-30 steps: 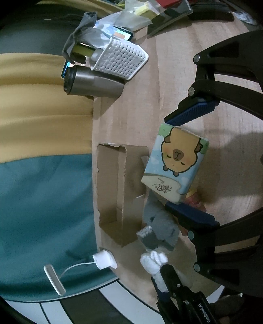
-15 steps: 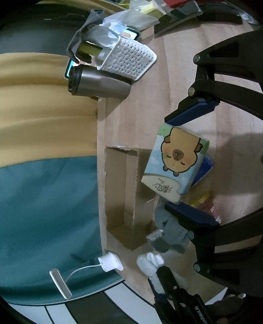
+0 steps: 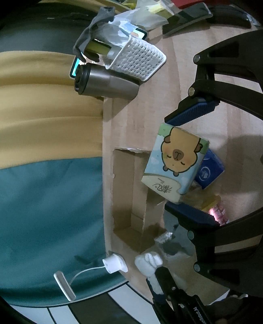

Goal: Organize objects
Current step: 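Lift the white sock with the left gripper while the right lifts the tissue box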

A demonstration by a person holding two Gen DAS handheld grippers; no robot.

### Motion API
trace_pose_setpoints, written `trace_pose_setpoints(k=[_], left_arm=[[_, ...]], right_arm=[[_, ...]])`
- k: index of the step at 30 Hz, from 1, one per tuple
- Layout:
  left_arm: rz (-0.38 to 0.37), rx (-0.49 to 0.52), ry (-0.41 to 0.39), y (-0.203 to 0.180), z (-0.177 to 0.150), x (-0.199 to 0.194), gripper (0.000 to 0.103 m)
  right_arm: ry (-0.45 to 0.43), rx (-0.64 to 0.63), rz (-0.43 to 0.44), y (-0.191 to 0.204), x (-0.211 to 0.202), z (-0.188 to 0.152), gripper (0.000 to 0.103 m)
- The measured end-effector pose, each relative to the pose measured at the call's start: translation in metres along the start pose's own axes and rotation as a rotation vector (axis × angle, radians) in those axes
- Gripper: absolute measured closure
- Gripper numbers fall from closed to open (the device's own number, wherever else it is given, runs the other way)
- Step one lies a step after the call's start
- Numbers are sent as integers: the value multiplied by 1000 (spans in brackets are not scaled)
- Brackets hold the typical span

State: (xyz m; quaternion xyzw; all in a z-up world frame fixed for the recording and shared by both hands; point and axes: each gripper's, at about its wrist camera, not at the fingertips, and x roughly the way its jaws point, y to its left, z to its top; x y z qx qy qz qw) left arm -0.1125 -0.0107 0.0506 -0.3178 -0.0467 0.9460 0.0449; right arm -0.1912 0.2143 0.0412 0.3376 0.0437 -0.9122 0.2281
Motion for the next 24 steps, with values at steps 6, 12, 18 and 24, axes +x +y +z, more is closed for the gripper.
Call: trace_pose_setpoints(k=[6, 12, 18, 24], left_arm=[[1, 2, -6, 0, 6, 4, 58], [2, -17, -21, 1, 13, 8, 58], [3, -13, -13, 0, 16, 15, 58], [3, -7, -7, -1, 20, 22, 58]], right_arm=[[-5, -1, 3, -2, 4, 7, 24], [-2, -14, 5, -3, 8, 13, 24], [-4, -26, 6, -6, 12, 20, 24], [-5, -28, 10, -8, 17, 24, 24]])
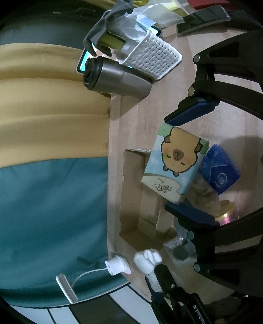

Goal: Organize objects
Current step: 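Lift the white sock with the left gripper while the right lifts the tissue box, then carry the tissue box into the cardboard box with the right gripper while the left carries the sock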

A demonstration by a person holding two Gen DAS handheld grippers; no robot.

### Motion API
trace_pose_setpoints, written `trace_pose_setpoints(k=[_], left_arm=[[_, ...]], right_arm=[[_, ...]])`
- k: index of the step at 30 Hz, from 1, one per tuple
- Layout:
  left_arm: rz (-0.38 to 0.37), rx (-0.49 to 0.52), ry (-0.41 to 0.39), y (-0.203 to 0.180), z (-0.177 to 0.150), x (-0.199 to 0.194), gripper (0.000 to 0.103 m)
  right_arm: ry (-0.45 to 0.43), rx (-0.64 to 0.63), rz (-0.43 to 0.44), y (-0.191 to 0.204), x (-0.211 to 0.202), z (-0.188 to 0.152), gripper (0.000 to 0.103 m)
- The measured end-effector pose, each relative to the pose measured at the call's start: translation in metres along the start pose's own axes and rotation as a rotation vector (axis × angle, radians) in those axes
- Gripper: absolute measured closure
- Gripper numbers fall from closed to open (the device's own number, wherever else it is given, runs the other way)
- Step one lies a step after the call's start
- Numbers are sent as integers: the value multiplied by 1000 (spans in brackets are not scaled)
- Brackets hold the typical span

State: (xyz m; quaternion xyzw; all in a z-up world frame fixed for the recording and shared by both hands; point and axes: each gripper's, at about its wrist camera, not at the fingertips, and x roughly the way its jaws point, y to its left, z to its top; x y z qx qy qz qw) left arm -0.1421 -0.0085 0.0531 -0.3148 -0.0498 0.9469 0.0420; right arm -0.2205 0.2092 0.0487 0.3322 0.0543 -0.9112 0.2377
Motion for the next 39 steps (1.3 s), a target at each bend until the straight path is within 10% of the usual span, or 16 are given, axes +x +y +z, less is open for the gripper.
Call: trace_pose_setpoints(k=[39], left_arm=[[-25, -20, 15, 5, 27, 49, 59]], right_arm=[[42, -29, 31, 5, 52, 26, 24]])
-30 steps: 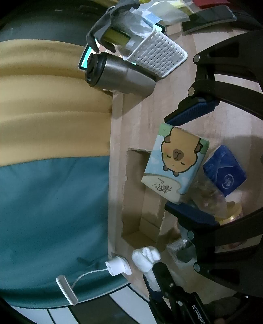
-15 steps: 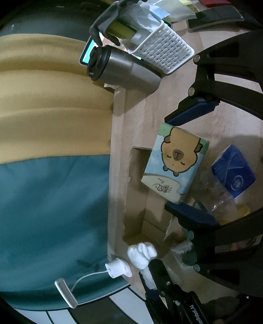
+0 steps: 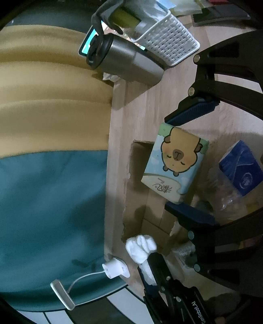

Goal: Organize objects
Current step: 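Carry the tissue box into the cardboard box with the right gripper while the left carries the sock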

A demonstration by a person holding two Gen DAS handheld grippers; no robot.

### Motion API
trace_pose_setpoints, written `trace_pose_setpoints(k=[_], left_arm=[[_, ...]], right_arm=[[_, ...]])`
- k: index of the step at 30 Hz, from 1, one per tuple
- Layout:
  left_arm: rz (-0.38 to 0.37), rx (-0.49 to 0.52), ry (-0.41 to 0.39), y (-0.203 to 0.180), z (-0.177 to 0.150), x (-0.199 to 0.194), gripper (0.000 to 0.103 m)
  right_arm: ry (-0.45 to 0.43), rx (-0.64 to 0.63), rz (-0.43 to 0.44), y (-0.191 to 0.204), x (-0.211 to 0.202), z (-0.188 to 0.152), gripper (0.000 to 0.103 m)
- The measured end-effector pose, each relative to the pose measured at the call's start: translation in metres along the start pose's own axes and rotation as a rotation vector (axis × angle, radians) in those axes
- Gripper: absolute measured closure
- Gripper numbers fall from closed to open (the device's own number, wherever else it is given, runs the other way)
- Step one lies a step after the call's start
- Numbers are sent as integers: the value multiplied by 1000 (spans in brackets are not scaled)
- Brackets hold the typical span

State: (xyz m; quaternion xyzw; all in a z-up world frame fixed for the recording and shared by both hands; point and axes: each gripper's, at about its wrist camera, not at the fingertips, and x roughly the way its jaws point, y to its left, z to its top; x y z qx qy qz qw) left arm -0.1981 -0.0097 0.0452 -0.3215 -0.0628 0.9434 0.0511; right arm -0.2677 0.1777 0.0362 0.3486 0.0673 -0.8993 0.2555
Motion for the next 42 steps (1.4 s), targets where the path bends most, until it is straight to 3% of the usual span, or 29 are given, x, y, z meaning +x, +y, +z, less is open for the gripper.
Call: trace_pose_setpoints(k=[25, 42], left_arm=[[31, -41, 43, 14, 11, 45, 59], [51, -64, 87, 20, 8, 66, 59]], right_arm=[[71, -48, 83, 10, 53, 17, 24], [136, -61, 135, 13, 74, 10, 23]])
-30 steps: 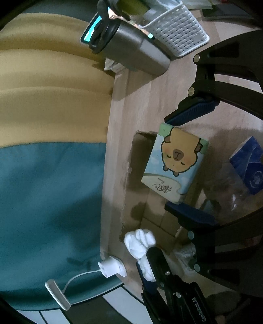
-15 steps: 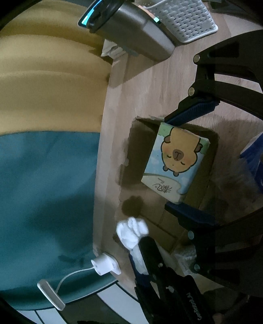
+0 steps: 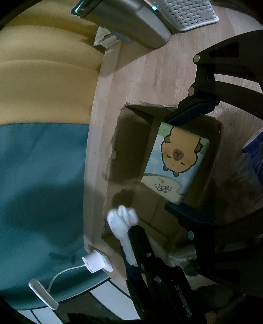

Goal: Organize objects
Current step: 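Carry the tissue box into the cardboard box with the right gripper while the left carries the sock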

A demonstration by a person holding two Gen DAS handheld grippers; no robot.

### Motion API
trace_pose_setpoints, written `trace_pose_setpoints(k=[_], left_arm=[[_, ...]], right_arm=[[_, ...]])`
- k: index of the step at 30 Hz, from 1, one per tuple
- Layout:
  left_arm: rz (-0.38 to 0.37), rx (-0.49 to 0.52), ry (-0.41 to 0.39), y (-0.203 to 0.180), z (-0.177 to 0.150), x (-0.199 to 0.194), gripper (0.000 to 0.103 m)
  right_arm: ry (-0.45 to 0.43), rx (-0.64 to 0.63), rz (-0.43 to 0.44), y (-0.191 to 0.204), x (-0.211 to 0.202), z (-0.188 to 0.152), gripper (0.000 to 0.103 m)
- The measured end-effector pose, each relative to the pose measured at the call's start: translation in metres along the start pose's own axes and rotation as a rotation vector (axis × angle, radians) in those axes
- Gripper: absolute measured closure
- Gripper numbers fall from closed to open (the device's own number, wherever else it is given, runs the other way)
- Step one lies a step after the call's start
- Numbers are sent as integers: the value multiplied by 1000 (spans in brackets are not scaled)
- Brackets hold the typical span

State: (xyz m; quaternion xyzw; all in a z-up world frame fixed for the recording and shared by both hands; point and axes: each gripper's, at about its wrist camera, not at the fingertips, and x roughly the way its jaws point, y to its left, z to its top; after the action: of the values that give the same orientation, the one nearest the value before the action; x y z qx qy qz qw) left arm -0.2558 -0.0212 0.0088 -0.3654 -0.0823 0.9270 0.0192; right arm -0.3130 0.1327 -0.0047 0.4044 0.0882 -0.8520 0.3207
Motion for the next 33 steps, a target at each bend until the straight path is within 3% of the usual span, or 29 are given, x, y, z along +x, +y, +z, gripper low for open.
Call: trace_pose_setpoints(k=[5, 18, 33], left_arm=[[1, -5, 4, 3, 0, 1, 59], [11, -8, 9, -4, 1, 9, 58], [3, 0, 74, -31, 3, 34, 56]], right_arm=[[4, -3, 11, 1, -1, -1, 17], [-77, 32, -33, -10, -26, 0, 17], [-75, 100, -78, -43, -31, -11, 17]])
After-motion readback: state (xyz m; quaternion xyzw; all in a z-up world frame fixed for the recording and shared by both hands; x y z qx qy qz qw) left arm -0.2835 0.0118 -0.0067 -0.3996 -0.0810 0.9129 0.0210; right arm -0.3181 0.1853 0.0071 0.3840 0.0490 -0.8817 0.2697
